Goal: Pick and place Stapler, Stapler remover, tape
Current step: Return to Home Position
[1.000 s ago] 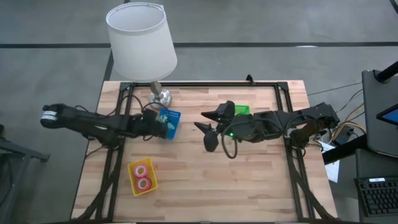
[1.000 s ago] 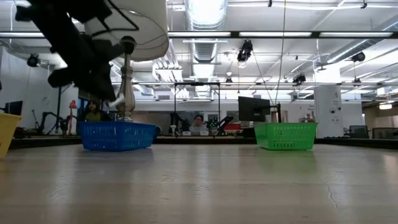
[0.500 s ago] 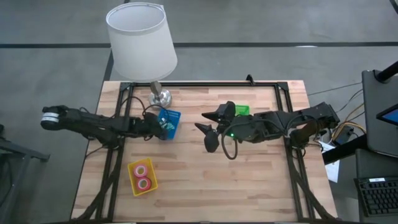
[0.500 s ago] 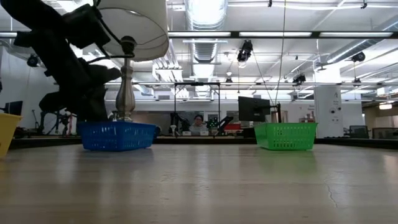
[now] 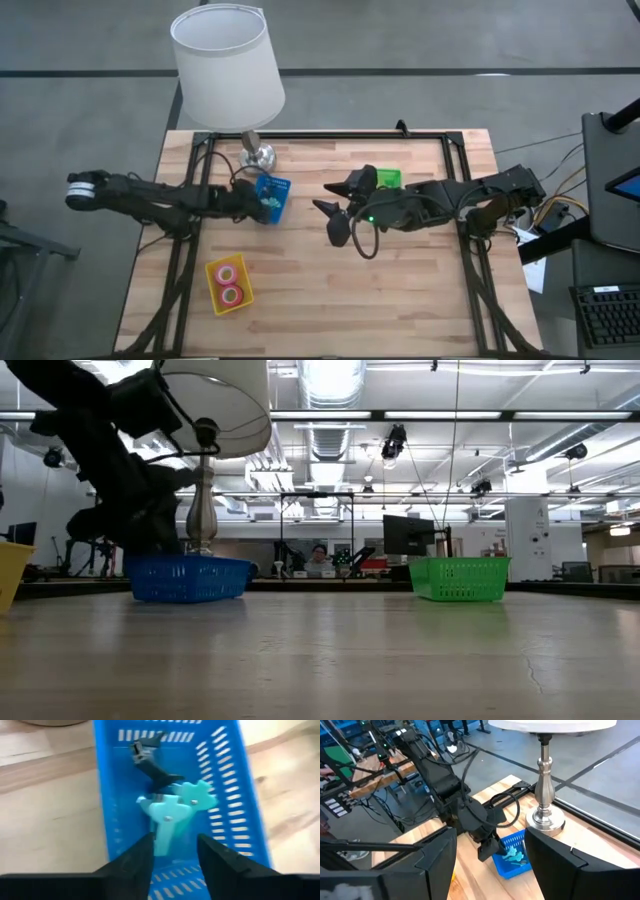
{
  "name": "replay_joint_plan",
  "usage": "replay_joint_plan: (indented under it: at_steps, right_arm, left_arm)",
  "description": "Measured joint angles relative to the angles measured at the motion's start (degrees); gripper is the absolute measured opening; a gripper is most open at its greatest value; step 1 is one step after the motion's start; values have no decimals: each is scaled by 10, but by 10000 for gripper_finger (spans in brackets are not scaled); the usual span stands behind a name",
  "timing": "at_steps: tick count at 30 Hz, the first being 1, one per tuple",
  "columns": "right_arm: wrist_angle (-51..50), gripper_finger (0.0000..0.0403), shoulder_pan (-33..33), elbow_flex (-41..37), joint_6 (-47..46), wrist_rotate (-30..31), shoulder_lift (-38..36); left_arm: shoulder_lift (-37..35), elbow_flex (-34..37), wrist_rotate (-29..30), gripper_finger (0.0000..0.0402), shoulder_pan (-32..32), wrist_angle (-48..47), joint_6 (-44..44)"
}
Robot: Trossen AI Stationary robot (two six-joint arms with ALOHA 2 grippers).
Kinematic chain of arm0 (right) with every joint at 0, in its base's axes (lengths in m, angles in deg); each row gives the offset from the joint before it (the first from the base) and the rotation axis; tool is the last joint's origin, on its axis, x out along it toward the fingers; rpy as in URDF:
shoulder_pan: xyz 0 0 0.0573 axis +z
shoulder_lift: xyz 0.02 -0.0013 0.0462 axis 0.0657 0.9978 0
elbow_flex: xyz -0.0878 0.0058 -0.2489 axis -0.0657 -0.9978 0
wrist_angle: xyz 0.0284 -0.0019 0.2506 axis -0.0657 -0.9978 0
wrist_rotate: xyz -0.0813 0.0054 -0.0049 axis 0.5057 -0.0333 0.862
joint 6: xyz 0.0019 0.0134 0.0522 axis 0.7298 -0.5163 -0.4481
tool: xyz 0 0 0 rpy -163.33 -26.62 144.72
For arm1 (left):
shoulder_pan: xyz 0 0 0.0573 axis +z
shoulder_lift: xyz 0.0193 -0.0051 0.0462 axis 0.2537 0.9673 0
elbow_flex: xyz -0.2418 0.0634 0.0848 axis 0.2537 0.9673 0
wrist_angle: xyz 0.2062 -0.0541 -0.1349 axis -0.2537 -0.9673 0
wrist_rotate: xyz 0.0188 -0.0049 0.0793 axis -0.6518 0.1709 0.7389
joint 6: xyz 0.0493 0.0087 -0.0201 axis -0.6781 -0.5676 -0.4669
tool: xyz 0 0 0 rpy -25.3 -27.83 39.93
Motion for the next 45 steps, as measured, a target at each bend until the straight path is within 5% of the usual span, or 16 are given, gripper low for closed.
replay_joint_plan:
  at_steps: [5,9,13,17,22,29,36,41,45]
  right_arm:
    - [-44,221,0,0,-40,-18,0]
    - [-79,177,0,-2,-58,-44,0]
    - [-84,95,0,-28,-56,-75,0]
    - [-74,19,-10,-60,-39,-115,-1]
    - [44,8,-34,-154,-21,-208,0]
    - [254,8,-39,-305,-43,-222,-19]
    - [271,8,-38,-383,-61,-237,-98]
    - [205,8,-51,-425,8,-235,-189]
    - [212,8,-49,-463,18,-223,-255]
  left_arm:
    - [-6,-40,-52,196,0,0,1]
    - [-10,-95,-67,194,-14,0,-45]
    - [-9,-149,-74,140,-43,6,-113]
    - [-5,-171,-92,41,-76,54,-144]
    - [-2,-150,-100,10,-117,209,-166]
    - [-13,-129,-96,7,-162,330,-197]
    - [-74,-142,-152,6,-185,329,-220]
    - [-148,-139,-164,12,-180,232,-419]
    - [-193,-137,-156,19,-180,190,-425]
